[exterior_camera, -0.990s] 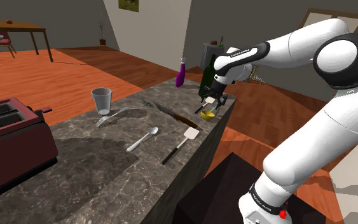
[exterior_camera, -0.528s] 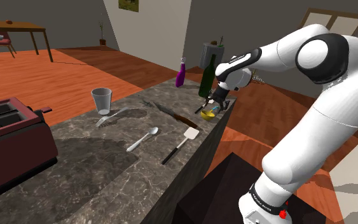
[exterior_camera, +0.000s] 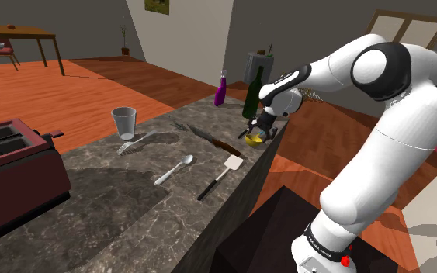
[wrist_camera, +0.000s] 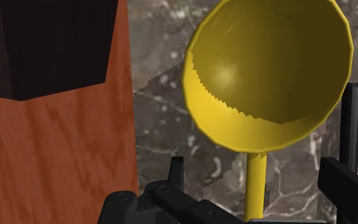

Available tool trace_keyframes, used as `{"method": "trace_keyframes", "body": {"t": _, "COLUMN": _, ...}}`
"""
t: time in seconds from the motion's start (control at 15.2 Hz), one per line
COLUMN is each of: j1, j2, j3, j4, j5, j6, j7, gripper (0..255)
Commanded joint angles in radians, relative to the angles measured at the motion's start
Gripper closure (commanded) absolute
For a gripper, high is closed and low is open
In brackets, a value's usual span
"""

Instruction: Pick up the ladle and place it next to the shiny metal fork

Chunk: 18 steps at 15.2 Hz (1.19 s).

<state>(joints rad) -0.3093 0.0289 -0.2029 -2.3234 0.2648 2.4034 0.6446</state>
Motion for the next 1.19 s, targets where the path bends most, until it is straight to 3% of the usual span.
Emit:
{"method": "trace_keyframes", "body": {"t": 0.0, "j1": 0.0, "j2": 0.002, "j3": 0.001, "j4": -0.001, "j5": 0.001, "j6": 0.003, "j7": -0.001, "gripper": 0}}
{"method": "trace_keyframes", "body": {"t": 0.26, "j1": 0.0, "j2": 0.002, "j3": 0.0, "j4": -0.001, "j5": 0.001, "j6": 0.003, "j7": -0.001, "gripper": 0}}
{"method": "trace_keyframes", "body": {"t": 0.33, "j1": 0.0, "j2": 0.002, "j3": 0.0, "j4": -0.001, "j5": 0.001, "j6": 0.003, "j7": -0.001, "gripper": 255}}
{"method": "trace_keyframes", "body": {"t": 0.92, "j1": 0.0, "j2": 0.002, "j3": 0.001, "j4": -0.001, "j5": 0.001, "j6": 0.003, "j7": -0.001, "gripper": 255}}
{"method": "trace_keyframes", "body": {"t": 1.12, "j1": 0.0, "j2": -0.025, "j3": -0.001, "j4": 0.012, "j5": -0.017, "j6": -0.034, "j7": 0.017, "gripper": 255}}
